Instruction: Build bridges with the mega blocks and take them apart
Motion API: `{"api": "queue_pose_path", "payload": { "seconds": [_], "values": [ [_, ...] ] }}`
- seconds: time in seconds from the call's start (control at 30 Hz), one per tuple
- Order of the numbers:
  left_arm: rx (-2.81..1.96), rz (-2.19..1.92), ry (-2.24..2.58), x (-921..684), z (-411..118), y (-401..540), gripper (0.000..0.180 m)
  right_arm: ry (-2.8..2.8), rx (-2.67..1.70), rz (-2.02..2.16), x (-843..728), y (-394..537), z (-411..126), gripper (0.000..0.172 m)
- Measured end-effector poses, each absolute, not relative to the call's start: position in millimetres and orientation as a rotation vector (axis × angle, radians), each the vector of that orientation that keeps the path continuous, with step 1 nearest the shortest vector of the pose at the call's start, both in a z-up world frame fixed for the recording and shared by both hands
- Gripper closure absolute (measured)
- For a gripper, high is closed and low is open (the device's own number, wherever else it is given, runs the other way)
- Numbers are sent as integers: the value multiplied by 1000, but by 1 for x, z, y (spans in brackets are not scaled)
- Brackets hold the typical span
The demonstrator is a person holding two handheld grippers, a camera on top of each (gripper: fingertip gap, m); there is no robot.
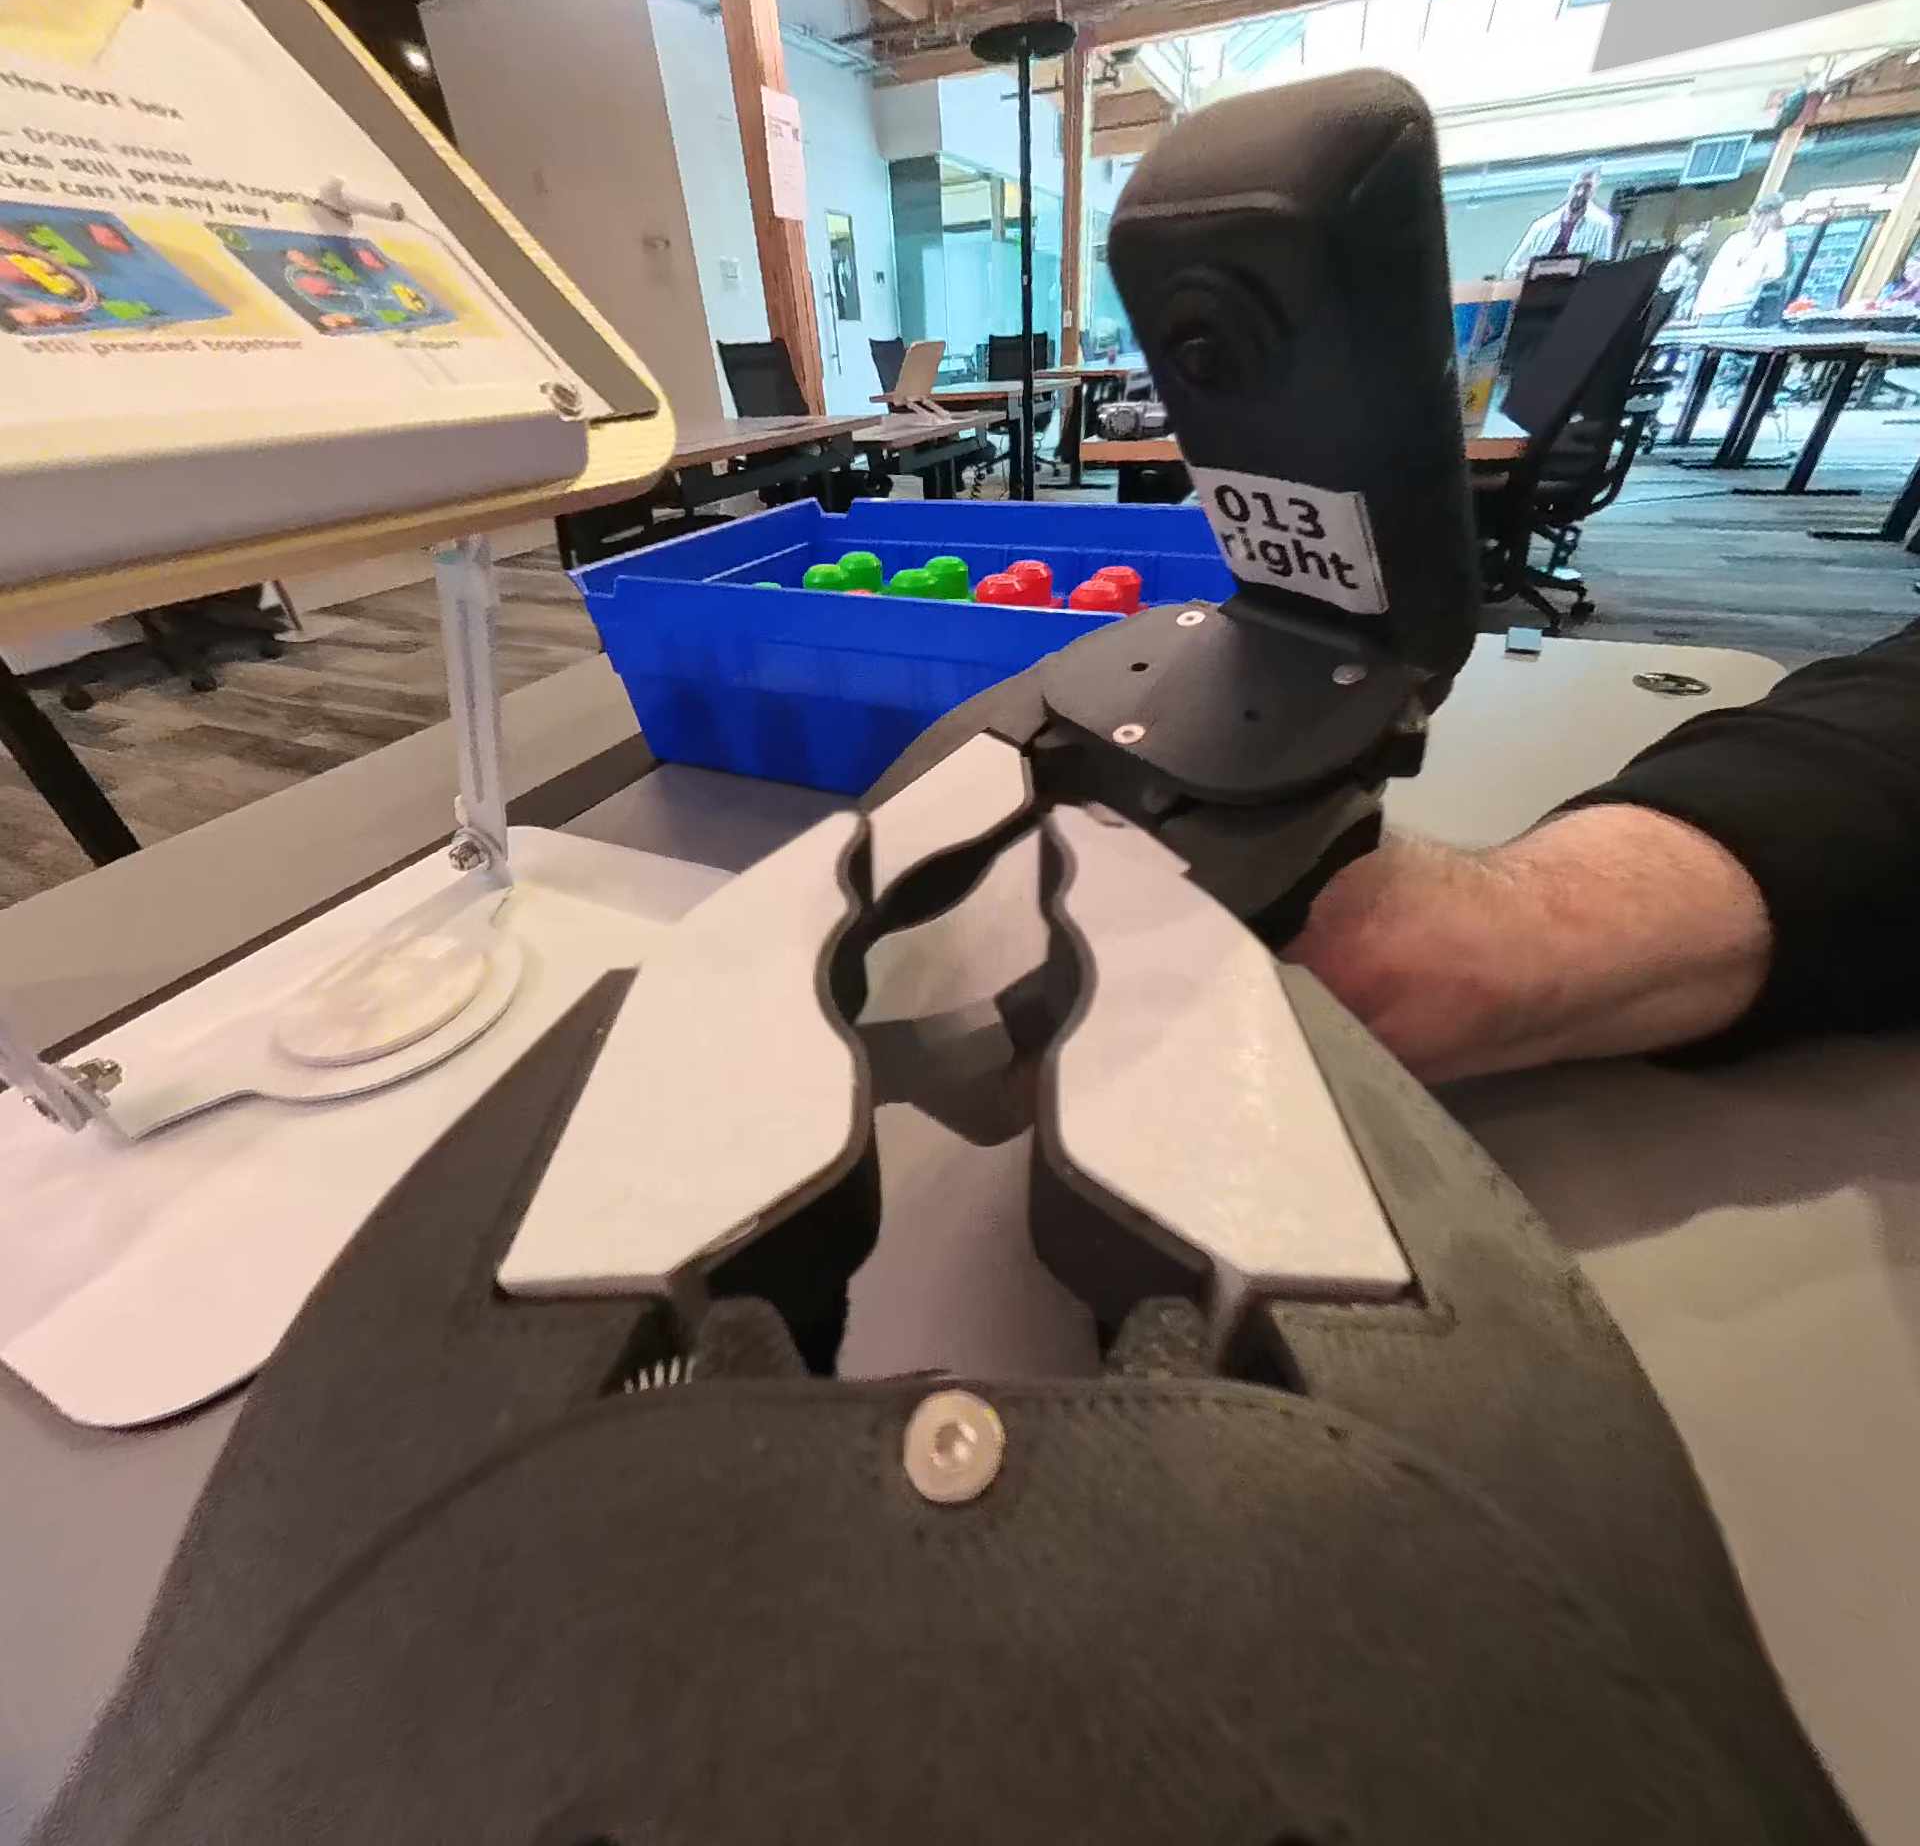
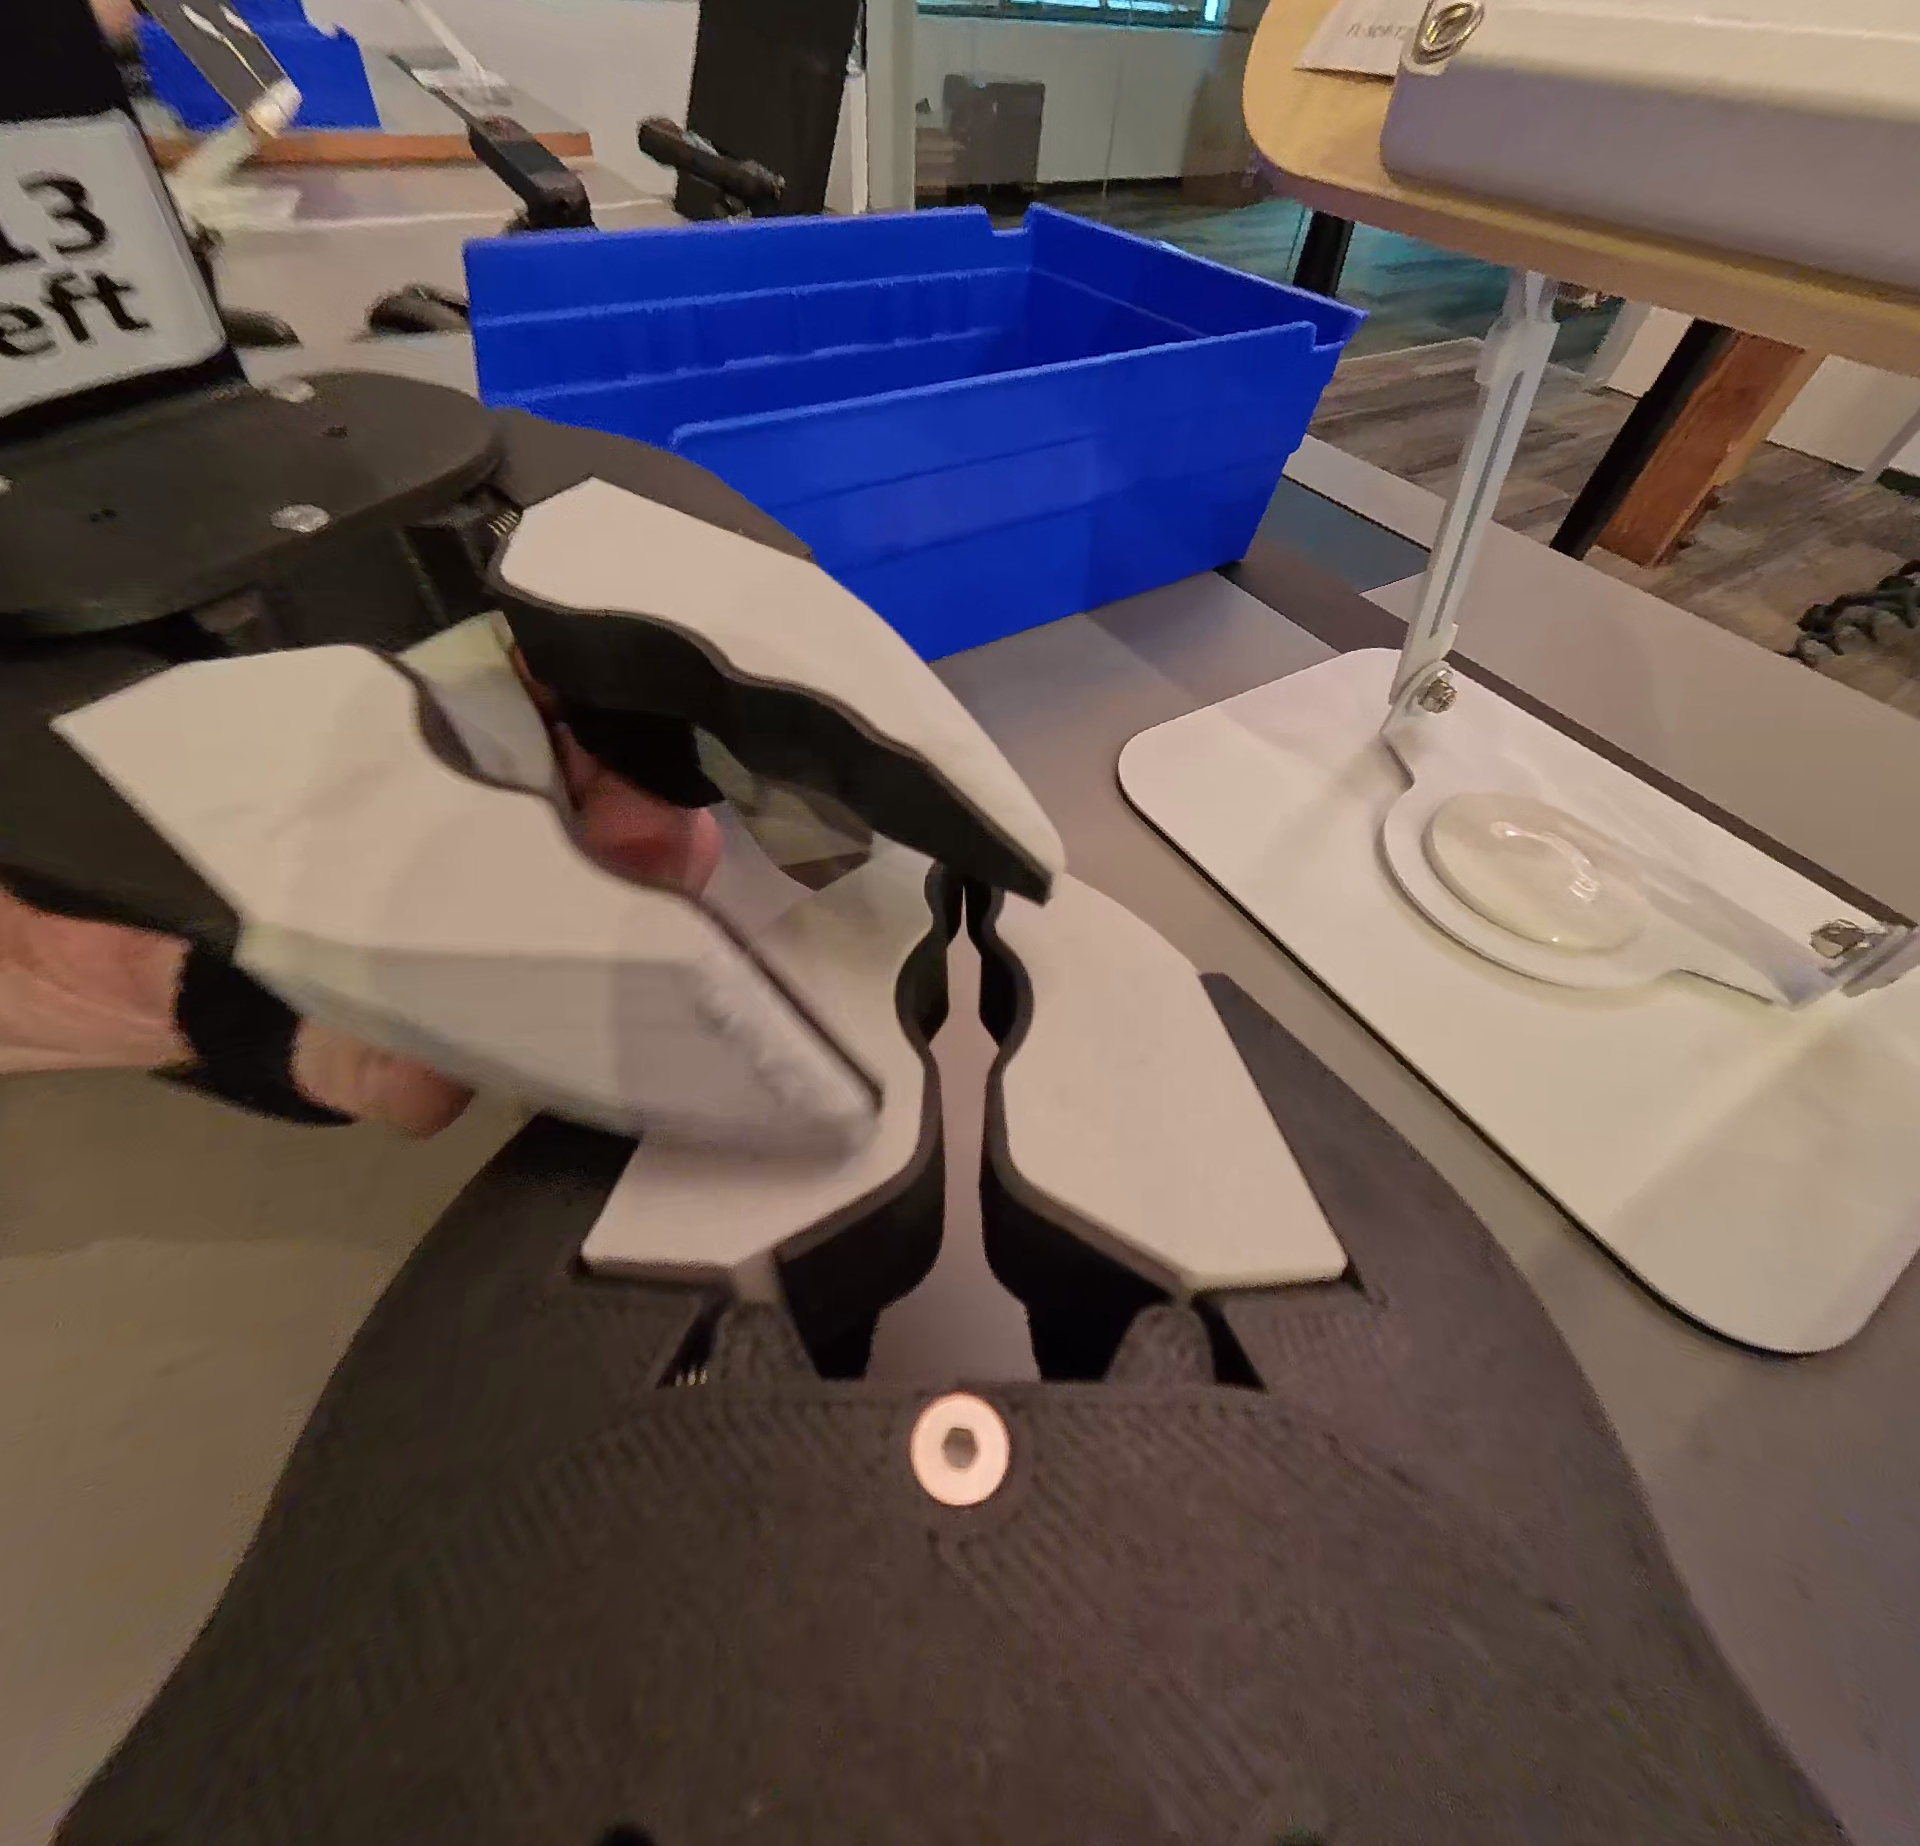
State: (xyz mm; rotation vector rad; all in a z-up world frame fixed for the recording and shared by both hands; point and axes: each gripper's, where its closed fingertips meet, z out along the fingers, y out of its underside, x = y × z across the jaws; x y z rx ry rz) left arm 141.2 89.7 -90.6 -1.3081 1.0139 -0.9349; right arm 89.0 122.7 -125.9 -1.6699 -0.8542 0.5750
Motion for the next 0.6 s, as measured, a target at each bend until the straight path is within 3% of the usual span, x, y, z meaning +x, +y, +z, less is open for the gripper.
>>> {"api": "queue_pose_path", "payload": {
  "seconds": [0.07, 0.1, 0.13, 0.27, 0.37, 0.47, 0.6],
  "values": [
    [-1303, -948, 1000, 144, -89, 88, 139, -865, -1667, 540, 90, 124, -127, 172],
    [-1315, -961, 971, 143, -88, 89, 119, -878, -1662, 548, 89, 123, -127, 172],
    [-1328, -974, 946, 143, -88, 91, 113, -888, -1659, 563, 87, 121, -127, 172],
    [-1368, -1084, 926, 143, -90, 92, 104, -912, -1625, 590, 82, 116, -122, 172],
    [-1397, -1063, 928, 142, -93, 94, 109, -928, -1624, 585, 82, 117, -125, 172],
    [-1381, -1015, 937, 132, -93, 97, 135, -928, -1620, 560, 83, 117, -126, 172],
    [-1332, -965, 926, 119, -85, 96, 154, -904, -1630, 541, 92, 123, -126, 172]
  ]
}}
